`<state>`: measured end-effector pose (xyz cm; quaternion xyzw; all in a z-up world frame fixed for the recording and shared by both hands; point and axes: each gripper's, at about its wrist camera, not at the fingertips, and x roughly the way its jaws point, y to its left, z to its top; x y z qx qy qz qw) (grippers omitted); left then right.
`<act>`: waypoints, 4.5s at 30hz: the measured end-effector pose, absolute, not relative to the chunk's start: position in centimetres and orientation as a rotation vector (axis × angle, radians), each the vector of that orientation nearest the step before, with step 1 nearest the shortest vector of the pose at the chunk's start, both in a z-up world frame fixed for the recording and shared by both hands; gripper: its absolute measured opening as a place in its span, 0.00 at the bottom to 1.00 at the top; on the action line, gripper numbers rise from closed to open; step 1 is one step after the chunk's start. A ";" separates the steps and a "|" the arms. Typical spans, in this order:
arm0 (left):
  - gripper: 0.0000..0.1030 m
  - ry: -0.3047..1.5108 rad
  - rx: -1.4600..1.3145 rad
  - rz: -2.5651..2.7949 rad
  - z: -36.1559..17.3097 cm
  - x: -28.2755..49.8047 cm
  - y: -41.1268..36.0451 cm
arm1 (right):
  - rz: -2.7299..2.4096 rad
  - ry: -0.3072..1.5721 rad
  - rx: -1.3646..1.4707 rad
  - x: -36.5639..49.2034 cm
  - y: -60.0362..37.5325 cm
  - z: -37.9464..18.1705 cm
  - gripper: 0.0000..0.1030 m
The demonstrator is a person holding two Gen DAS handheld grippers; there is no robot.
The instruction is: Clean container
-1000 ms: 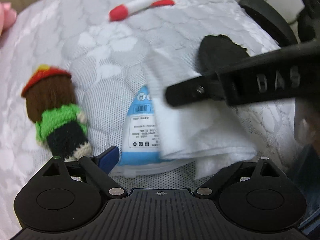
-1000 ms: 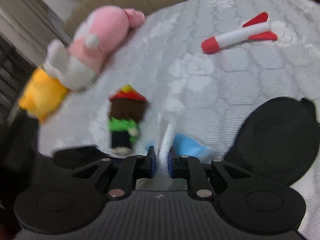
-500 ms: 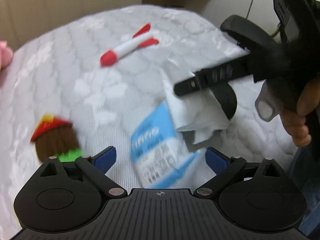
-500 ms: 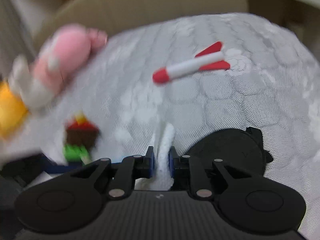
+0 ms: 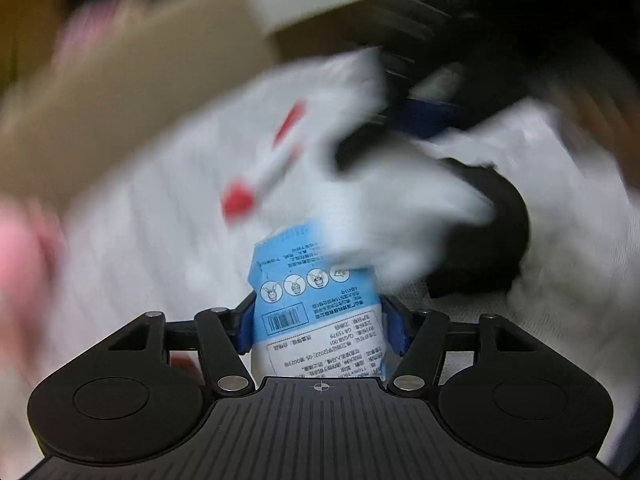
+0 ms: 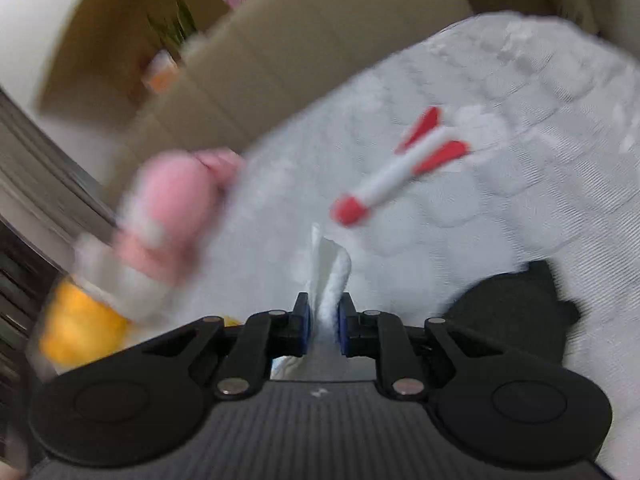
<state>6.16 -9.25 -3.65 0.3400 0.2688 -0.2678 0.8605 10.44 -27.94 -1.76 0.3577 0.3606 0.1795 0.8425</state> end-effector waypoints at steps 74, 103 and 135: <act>0.68 0.900 0.412 -0.157 -6.2 17.2 -1.9 | 0.276 0.928 0.586 11.1 -25.3 -3.2 0.13; 0.98 1.150 0.321 -0.262 -3.0 12.1 2.6 | 0.458 0.833 0.380 10.6 -20.1 -1.8 0.13; 1.00 1.132 0.236 -0.401 -5.7 13.0 -1.3 | 0.393 0.902 0.247 11.5 -21.3 -0.9 0.14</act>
